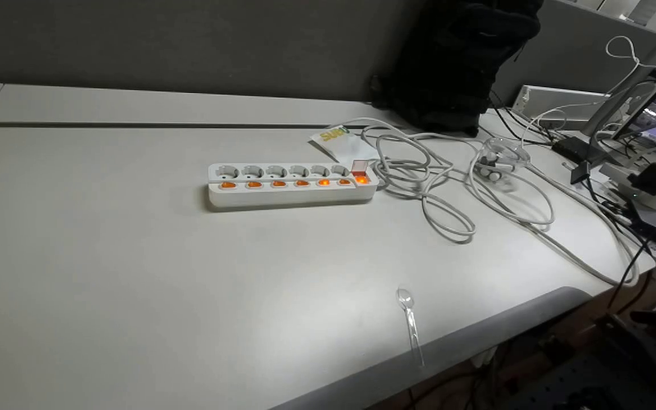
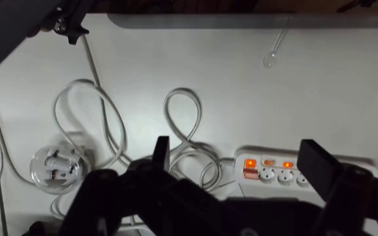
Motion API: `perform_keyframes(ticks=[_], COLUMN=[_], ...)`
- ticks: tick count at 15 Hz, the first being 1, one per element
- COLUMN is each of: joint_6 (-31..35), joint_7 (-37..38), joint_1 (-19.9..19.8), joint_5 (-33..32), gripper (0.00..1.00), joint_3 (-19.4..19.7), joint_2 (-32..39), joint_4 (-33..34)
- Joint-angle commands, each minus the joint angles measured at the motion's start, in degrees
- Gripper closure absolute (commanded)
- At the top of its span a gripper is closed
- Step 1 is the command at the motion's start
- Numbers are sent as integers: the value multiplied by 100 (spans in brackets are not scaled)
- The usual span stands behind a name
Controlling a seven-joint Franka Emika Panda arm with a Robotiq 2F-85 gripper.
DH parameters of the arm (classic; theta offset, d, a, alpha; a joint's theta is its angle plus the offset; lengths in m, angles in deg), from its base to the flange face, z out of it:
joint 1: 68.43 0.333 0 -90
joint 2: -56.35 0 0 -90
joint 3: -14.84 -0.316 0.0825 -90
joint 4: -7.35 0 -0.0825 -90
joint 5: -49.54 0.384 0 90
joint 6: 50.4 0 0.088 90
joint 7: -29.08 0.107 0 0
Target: Turn the third switch from the left on
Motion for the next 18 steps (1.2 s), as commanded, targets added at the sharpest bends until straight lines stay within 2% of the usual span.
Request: perform_keyframes(ticks=[1,2,3,4,9,14,16,18], joint_6=[1216,1536,1897,2206,3336,3805,3814,3792], joint_7=[769,923,1082,1195,1563,1587,1475,1358], joint_1=[34,61,84,116,363,621,699,747], joint_5=[-104,-110,-93,-66,112,560,874,1168], gripper=[0,0,25,25,62,95,100,100], joint_3=[-225,-297,-360,-419,-682,-909,-1018,-1117], joint_2=[503,696,853,1020,1791,2283,2391,2451], joint_4=[-312,-392,-480,-544,-769,-764,-746,-720])
